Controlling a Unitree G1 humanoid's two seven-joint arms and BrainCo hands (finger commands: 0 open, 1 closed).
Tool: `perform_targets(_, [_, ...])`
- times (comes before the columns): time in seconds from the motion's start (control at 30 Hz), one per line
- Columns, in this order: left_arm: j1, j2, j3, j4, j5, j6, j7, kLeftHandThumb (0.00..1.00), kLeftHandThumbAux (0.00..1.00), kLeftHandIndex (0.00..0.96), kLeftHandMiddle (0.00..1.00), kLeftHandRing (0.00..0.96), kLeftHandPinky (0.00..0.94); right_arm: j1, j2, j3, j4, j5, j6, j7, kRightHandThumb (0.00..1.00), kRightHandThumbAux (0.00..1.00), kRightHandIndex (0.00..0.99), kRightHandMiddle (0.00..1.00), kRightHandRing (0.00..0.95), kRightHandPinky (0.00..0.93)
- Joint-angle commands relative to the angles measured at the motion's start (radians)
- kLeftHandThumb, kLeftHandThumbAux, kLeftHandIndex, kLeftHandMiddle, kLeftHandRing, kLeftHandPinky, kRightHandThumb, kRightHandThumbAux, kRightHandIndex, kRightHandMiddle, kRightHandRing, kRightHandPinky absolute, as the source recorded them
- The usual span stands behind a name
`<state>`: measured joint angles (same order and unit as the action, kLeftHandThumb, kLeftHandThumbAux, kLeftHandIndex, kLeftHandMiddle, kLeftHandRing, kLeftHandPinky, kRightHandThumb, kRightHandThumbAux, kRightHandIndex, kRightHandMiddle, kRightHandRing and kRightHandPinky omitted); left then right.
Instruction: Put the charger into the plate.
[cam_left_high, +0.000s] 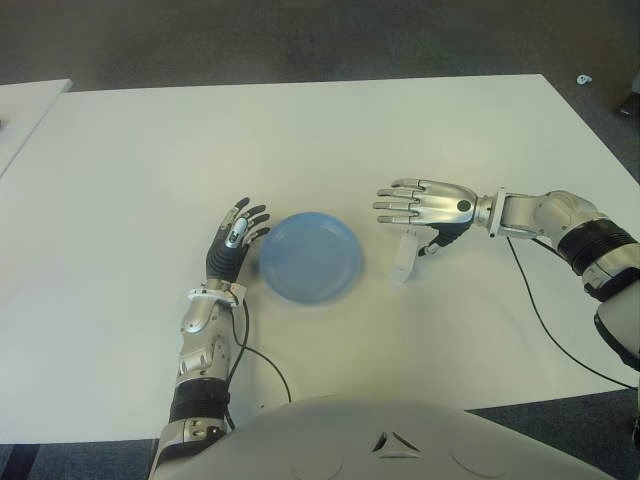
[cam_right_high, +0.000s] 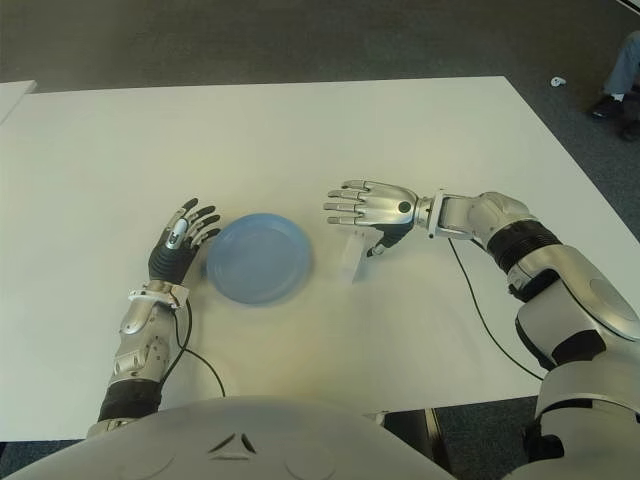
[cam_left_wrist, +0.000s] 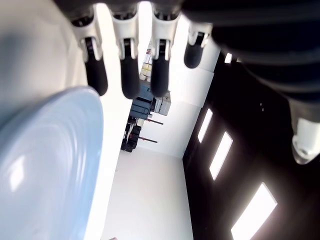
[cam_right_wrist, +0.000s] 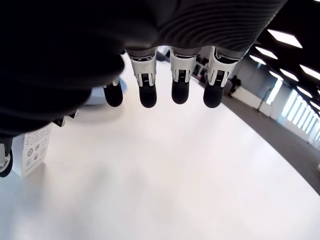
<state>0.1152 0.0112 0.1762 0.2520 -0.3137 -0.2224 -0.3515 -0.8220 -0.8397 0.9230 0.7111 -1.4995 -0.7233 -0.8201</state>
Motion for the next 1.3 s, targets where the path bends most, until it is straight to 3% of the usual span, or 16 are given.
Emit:
perform_targets(0.03, [0.005, -0.001, -0.006, 0.015, 0.012, 0.019, 0.019, 0.0, 0.484, 0.14, 0.246, 0.263, 0.286, -0.014, -0.009, 0.025, 0.003, -0.033, 0.023, -0.04, 0.305, 0.356, 0.0, 0.0, 0.0, 0.0])
perform_targets(0.3, [0.003, 0.0, -0.008, 0.019, 0.015, 0.014, 0.02, 0.0, 0.475, 0.136, 0.244, 0.26, 0.281, -0.019, -0.011, 0.043, 0.004, -0.055, 0.043, -0.079, 0.307, 0.378, 0.0, 0.0, 0.0, 0.0])
perform_targets(0.93, [-0.01, 0.002, -0.005, 0.032, 0.007, 0.007, 0.009, 0.0, 0.478, 0.142, 0.254, 0.265, 0.285, 0.0, -0.024, 0.05, -0.036, -0.042, 0.039, -0.063, 0.329, 0.384, 0.0, 0.0, 0.0, 0.0])
perform_targets(1.3, [-0.02, 0.002, -0.002, 0.044, -0.007, 0.012, 0.0, 0.0, 0.487, 0.147, 0.255, 0.268, 0.289, 0.022, -0.035, 0.044, -0.07, -0.032, 0.04, -0.08, 0.293, 0.406, 0.0, 0.0, 0.0, 0.0])
